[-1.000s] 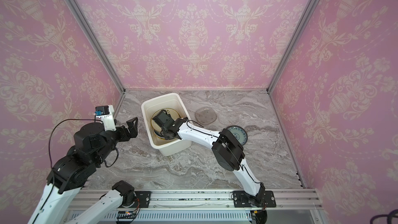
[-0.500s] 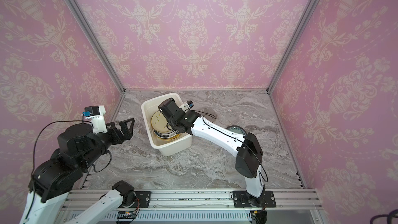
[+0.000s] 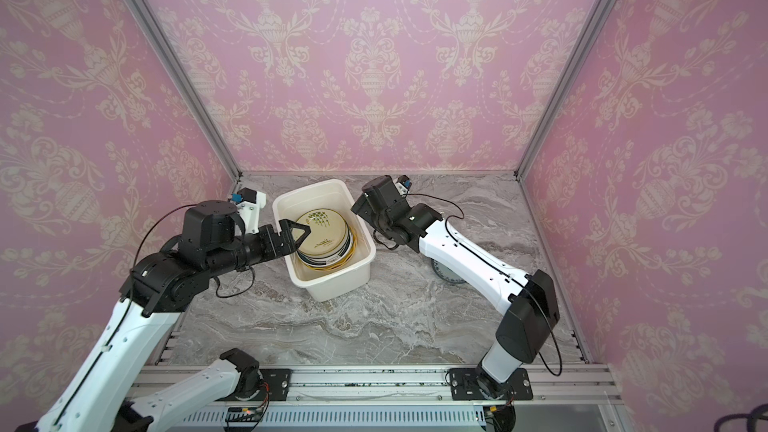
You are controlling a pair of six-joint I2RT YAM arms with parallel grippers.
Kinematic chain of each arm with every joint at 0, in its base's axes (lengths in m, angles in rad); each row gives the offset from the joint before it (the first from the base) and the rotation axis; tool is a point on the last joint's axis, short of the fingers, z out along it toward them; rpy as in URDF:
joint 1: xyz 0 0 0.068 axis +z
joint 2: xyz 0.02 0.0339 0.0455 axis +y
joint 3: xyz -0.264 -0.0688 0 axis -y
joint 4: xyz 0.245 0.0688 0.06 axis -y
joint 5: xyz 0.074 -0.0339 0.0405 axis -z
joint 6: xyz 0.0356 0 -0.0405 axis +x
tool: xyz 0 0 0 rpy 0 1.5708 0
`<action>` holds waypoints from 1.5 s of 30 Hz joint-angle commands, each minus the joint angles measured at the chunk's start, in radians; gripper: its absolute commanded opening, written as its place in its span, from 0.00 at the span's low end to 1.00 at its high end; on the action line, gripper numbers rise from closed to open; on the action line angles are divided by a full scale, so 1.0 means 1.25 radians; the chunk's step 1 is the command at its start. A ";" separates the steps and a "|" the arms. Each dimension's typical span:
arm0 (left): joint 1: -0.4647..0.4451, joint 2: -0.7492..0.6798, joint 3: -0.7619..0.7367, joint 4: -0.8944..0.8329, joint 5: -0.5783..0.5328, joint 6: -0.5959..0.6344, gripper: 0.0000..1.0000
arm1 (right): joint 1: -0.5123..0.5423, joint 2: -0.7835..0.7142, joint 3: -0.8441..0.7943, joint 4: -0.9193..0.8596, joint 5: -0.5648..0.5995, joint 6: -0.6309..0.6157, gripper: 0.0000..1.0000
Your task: Place the plates into the plastic bin on the countertop
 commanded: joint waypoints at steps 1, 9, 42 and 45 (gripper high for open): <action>0.005 0.018 -0.012 0.046 0.068 -0.054 0.99 | -0.020 -0.037 -0.041 -0.040 -0.070 -0.103 0.87; 0.004 0.062 -0.035 0.066 0.065 -0.099 0.99 | -0.069 -0.009 -0.058 0.015 -0.254 -0.190 0.86; 0.004 0.051 -0.070 0.070 0.035 -0.095 0.99 | 0.073 0.106 -0.006 -0.074 -0.215 -0.175 0.21; 0.005 0.049 -0.068 0.066 0.033 -0.087 0.99 | 0.107 0.087 -0.042 -0.055 -0.201 -0.125 0.19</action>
